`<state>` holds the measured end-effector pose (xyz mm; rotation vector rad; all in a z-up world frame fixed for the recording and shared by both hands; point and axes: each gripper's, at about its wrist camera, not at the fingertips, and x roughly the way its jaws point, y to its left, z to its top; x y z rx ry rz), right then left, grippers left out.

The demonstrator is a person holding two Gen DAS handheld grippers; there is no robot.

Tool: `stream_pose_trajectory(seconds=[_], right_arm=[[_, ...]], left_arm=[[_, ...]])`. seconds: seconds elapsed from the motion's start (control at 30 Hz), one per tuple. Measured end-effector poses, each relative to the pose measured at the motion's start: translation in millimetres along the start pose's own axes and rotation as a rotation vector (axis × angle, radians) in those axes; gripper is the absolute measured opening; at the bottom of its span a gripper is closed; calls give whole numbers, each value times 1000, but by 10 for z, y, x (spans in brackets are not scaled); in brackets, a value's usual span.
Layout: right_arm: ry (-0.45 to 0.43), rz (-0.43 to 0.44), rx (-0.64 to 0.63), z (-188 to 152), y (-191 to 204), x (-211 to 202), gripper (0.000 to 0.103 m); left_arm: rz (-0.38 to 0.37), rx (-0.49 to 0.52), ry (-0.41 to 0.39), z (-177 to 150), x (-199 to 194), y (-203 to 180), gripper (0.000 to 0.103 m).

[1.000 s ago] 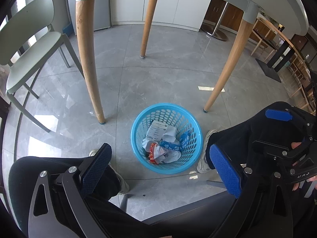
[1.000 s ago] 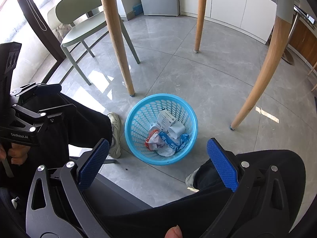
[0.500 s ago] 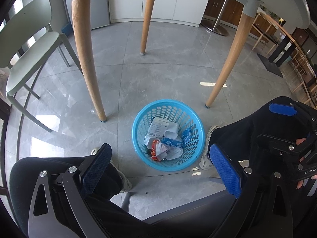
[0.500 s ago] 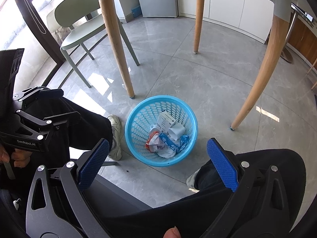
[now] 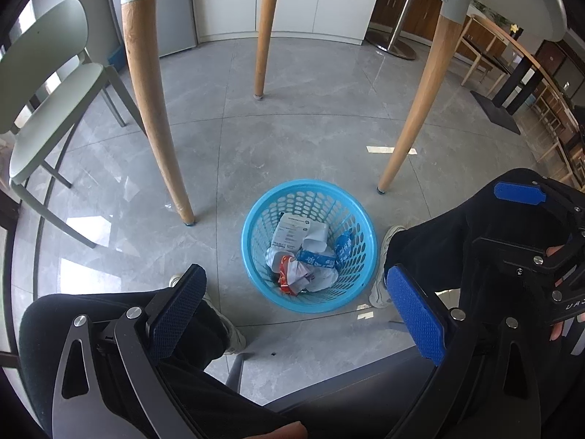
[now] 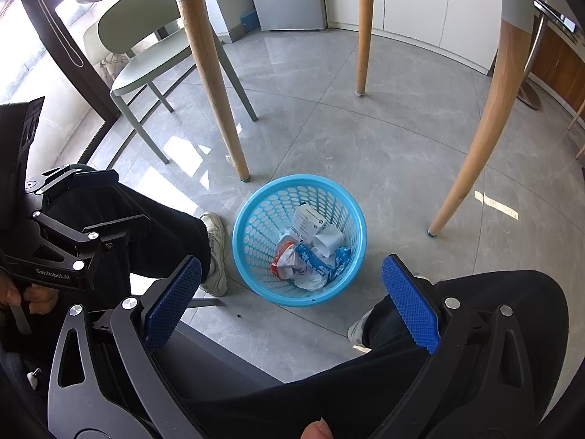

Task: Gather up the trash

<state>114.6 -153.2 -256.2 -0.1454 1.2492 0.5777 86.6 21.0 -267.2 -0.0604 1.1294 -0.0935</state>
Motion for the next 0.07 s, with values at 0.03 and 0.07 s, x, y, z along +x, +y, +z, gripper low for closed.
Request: stream_pose_trajectory(seconds=[0.03, 0.07], right_arm=[[0, 1, 2, -8, 8, -1, 95], [-1, 1, 3, -11, 9, -1, 95]], left_arm=[[1, 9, -5, 0, -8, -16, 97], [1, 15, -5, -5, -5, -20, 97]])
